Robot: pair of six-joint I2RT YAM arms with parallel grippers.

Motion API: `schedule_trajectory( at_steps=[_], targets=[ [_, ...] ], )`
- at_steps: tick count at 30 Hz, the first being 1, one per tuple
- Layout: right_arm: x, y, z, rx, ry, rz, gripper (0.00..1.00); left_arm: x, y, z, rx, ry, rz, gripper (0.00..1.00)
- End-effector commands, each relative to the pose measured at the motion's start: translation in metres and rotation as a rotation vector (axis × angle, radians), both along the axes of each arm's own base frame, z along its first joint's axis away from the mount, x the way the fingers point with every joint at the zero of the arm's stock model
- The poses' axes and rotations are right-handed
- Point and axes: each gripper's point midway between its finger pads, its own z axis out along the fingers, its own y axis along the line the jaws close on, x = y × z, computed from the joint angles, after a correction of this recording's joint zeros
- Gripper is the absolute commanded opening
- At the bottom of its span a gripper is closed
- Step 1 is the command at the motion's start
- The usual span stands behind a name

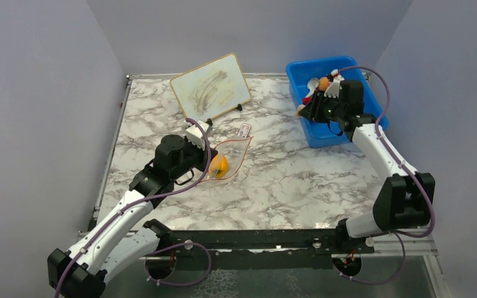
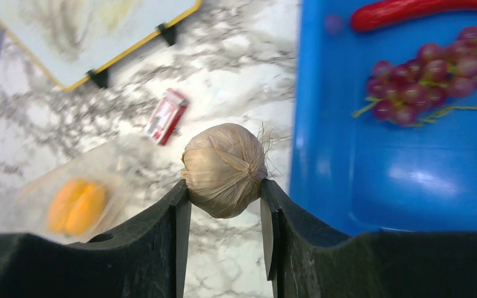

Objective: Place the food in the zip-top bag and seal the zipper
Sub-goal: Pick up the fake vegetable from the bin, then place the fake vegetable in the zipper food storage bag.

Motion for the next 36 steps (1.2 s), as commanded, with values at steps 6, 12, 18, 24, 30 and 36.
schedule_trajectory(
  at_steps=[6, 12, 18, 24, 30, 36],
  targets=[
    [-0.082, 0.09, 0.025, 0.179, -0.023, 0.269, 0.23, 0.0, -0.006, 0.0, -0.023, 0.014, -0.025, 0.0],
    [-0.129, 0.15, 0.042, 0.284, -0.017, 0.429, 0.23, -0.003, -0.01, 0.0, -0.036, 0.025, -0.049, 0.0],
    [-0.165, 0.186, 0.071, 0.37, -0.045, 0.505, 0.22, -0.005, -0.011, -0.001, -0.044, 0.031, -0.056, 0.0],
    [-0.187, 0.206, 0.089, 0.451, -0.047, 0.528, 0.21, -0.005, -0.012, -0.001, -0.045, 0.033, -0.061, 0.0],
    [-0.2, 0.23, 0.077, 0.439, -0.008, 0.565, 0.21, -0.006, -0.014, 0.0, -0.053, 0.034, -0.07, 0.0],
    [-0.201, 0.249, 0.05, 0.379, 0.067, 0.573, 0.24, -0.008, -0.015, 0.001, -0.057, 0.034, -0.081, 0.0]
  ],
)
